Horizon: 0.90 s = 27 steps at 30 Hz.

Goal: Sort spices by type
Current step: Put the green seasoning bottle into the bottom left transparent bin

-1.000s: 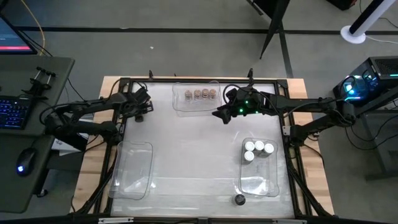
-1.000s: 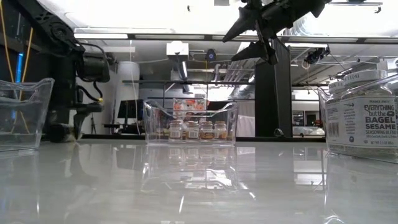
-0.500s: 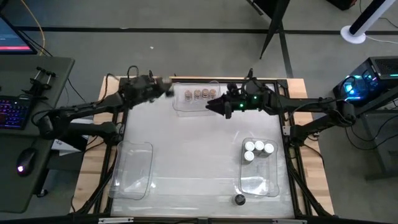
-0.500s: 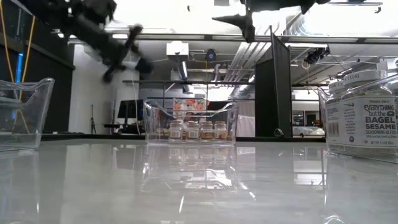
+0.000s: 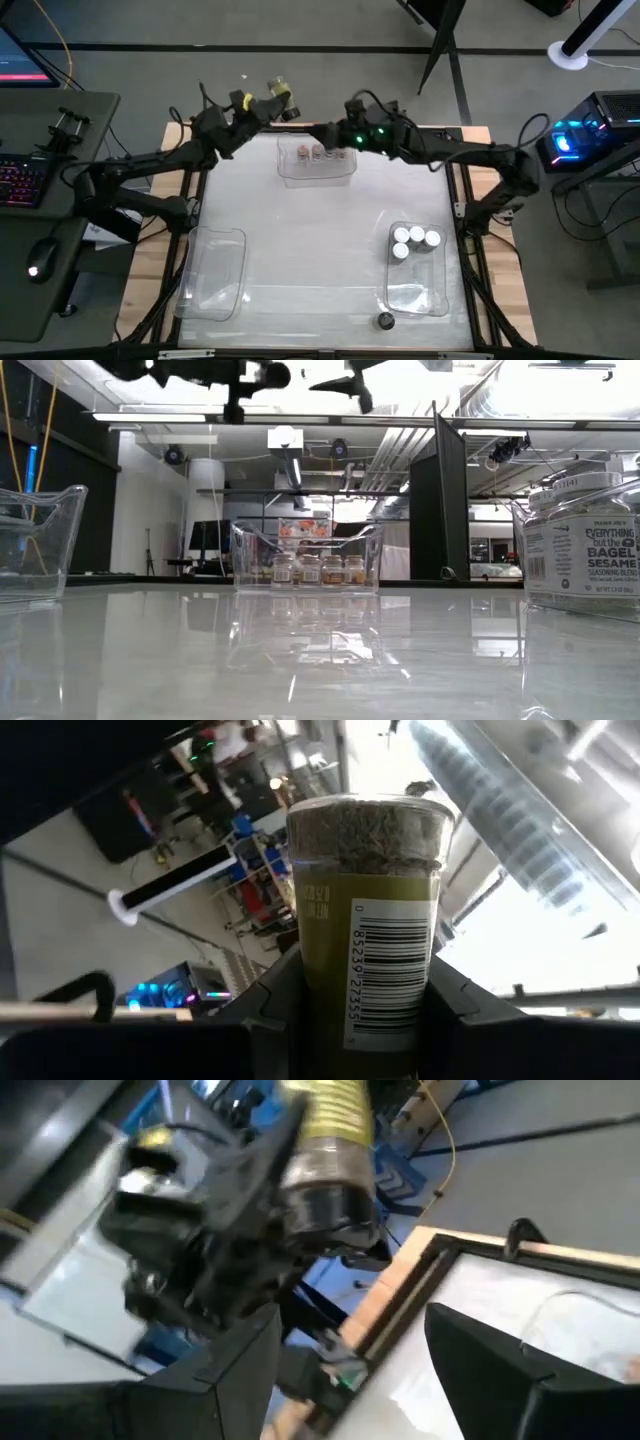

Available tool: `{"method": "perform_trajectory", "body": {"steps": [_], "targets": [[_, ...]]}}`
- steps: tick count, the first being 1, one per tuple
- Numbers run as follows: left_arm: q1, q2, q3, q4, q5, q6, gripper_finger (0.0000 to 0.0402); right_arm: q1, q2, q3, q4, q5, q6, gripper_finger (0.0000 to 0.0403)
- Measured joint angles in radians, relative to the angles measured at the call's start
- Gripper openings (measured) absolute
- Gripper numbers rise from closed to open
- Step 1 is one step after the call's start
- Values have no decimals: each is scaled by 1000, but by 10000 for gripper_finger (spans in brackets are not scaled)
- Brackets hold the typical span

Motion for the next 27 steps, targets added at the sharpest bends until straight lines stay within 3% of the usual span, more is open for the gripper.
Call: {"method": "perform_trajectory", "body": {"steps": [4,11,27], "targets": [[1,24,68,0,-1,35,90,-13,75,102,37,-27,102,246],[3,27,105,-1,28,7,90,-1,142,220,84,-30,94,246],[0,29,109,43,78,-63,90,-23,145,217,150,-36,156,246]]}}
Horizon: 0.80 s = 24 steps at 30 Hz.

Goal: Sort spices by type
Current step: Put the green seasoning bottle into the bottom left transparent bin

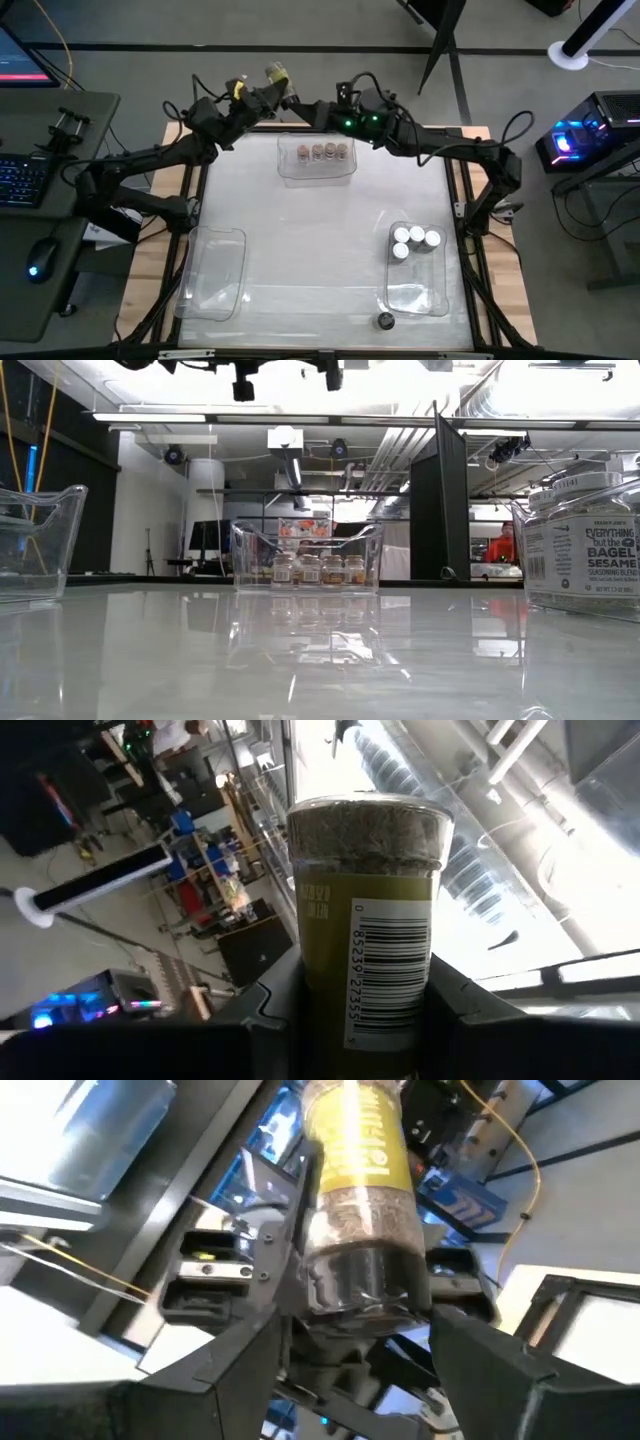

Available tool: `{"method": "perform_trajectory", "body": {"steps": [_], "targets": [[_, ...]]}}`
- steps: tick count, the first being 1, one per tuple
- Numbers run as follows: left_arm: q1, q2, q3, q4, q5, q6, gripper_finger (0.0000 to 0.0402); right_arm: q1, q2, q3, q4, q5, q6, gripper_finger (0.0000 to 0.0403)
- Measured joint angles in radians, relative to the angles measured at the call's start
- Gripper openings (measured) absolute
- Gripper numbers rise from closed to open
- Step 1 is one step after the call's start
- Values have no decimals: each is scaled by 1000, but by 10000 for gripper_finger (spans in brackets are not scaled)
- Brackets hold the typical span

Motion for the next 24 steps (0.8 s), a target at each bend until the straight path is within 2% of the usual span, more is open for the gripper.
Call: {"method": "perform_trajectory", "body": {"steps": [17,21,24], "targets": [[-63,21,-1,-2,9,27,90,-1,0,0,6,-43,10,245],[-63,21,-1,0,-17,27,93,-1,0,0,2,-49,-2,220],[-63,21,-1,3,-25,27,110,-1,0,0,-3,-51,11,194]]}}
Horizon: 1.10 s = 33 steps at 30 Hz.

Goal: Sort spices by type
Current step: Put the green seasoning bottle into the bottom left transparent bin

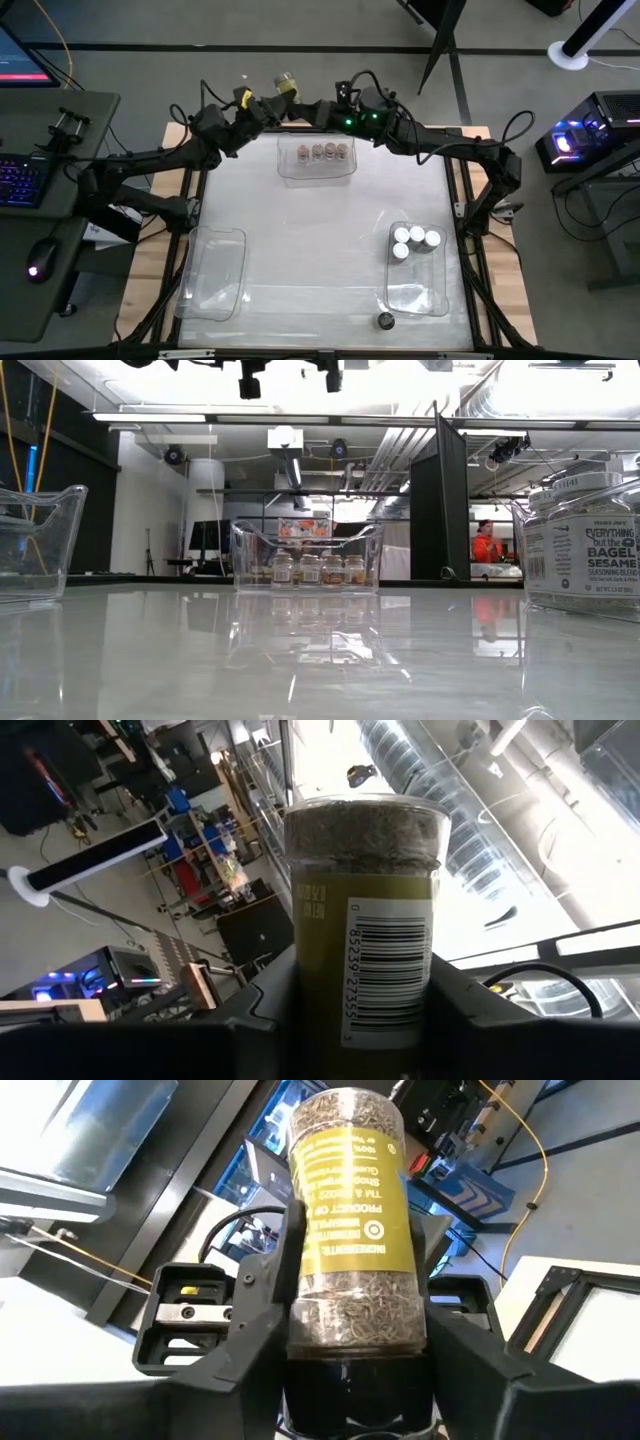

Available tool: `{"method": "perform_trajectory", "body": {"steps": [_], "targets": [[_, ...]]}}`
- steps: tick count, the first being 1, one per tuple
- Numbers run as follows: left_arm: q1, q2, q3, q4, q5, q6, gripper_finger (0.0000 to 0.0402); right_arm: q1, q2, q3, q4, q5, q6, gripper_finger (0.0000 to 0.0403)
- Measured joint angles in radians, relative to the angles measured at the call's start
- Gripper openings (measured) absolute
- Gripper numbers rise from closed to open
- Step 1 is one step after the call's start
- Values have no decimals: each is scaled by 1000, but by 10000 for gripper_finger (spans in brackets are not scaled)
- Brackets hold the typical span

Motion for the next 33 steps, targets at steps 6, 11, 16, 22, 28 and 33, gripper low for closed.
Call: {"method": "perform_trajectory", "body": {"steps": [6,11,16,22,28,33], "targets": [[0,0,-1,2,-5,18,166,0,0,0,-11,-8,5,194],[31,-6,-2,16,26,112,202,-2,-3,0,-12,-20,-18,194],[142,-64,-3,14,114,161,225,-38,-43,1,-58,-85,-67,194],[267,-181,-2,-169,333,225,230,-61,-92,3,-136,-175,-192,194],[267,-332,-2,-618,550,539,231,-25,-84,5,-437,-403,-363,194],[158,-394,-2,-1042,530,816,231,46,-51,3,-855,-345,-486,194]]}}
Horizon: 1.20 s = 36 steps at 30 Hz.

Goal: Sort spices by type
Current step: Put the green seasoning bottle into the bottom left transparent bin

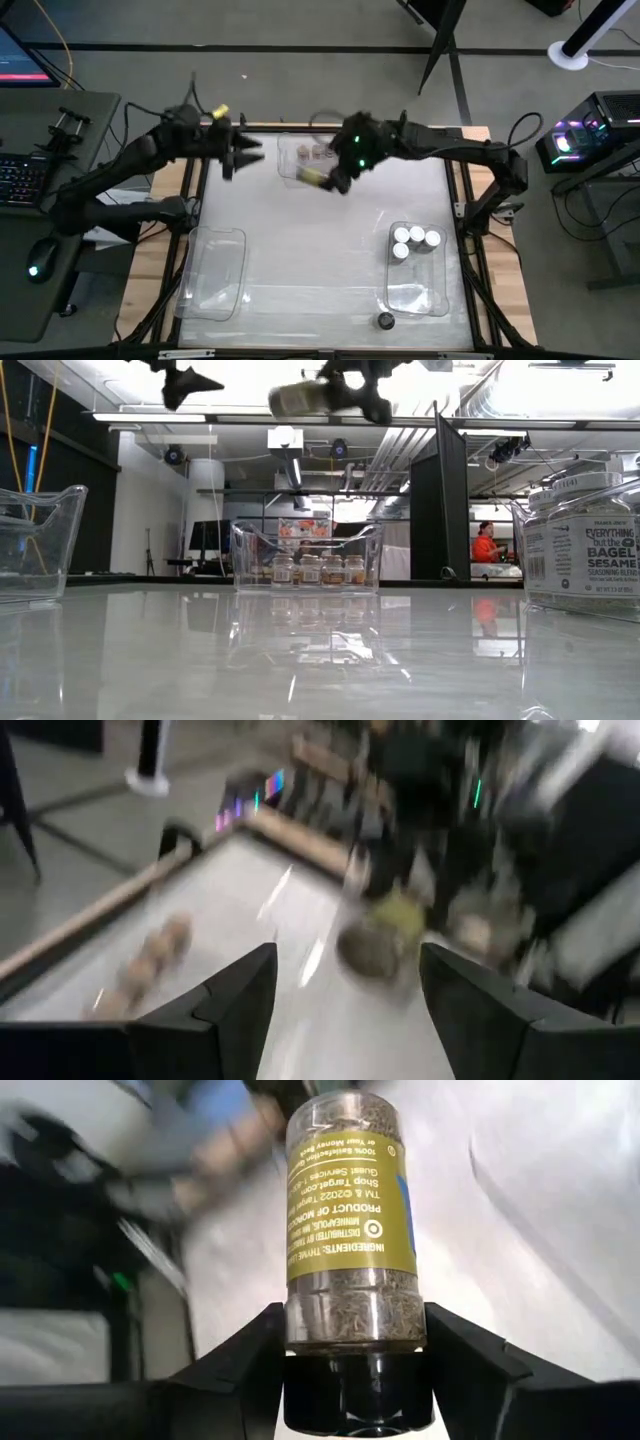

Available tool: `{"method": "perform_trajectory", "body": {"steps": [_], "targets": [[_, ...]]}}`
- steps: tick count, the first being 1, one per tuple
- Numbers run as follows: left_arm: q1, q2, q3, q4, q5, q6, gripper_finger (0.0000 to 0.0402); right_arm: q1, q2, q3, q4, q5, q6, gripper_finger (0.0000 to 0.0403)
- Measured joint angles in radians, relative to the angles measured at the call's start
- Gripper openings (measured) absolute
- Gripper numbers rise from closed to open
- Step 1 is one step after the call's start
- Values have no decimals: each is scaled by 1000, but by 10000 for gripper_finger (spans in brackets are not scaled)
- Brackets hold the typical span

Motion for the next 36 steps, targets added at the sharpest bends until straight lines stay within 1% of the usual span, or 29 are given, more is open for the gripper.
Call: {"method": "perform_trajectory", "body": {"steps": [3,5,9,12,15,18,20,22,24,27,29,32,36], "targets": [[-104,12,0,-158,-33,131,231,48,17,0,-136,30,-32,194],[-188,34,0,-203,-64,176,231,82,41,0,-184,51,-55,194],[-388,90,0,-175,-142,232,232,142,68,0,-196,61,-108,194],[-536,158,2,-134,-216,274,240,183,70,0,-205,112,-155,194],[-651,255,52,-140,-303,274,257,218,65,0,-212,170,-206,194],[-733,360,124,-158,-406,236,276,251,62,0,-210,185,-247,194],[-772,417,183,-159,-483,206,288,276,63,0,-209,204,-287,194],[-798,459,242,-208,-548,178,296,298,66,0,-198,238,-318,194],[-817,490,300,-268,-588,157,301,315,66,0,-196,259,-331,194],[-836,497,358,-350,-632,131,302,330,66,0,-193,266,-331,194],[-840,486,371,-359,-651,128,301,338,67,0,-193,269,-323,194],[-839,472,372,-365,-655,136,299,347,67,0,-185,288,-316,194],[-833,482,371,-378,-656,96,299,349,69,0,-110,320,-326,194]]}}
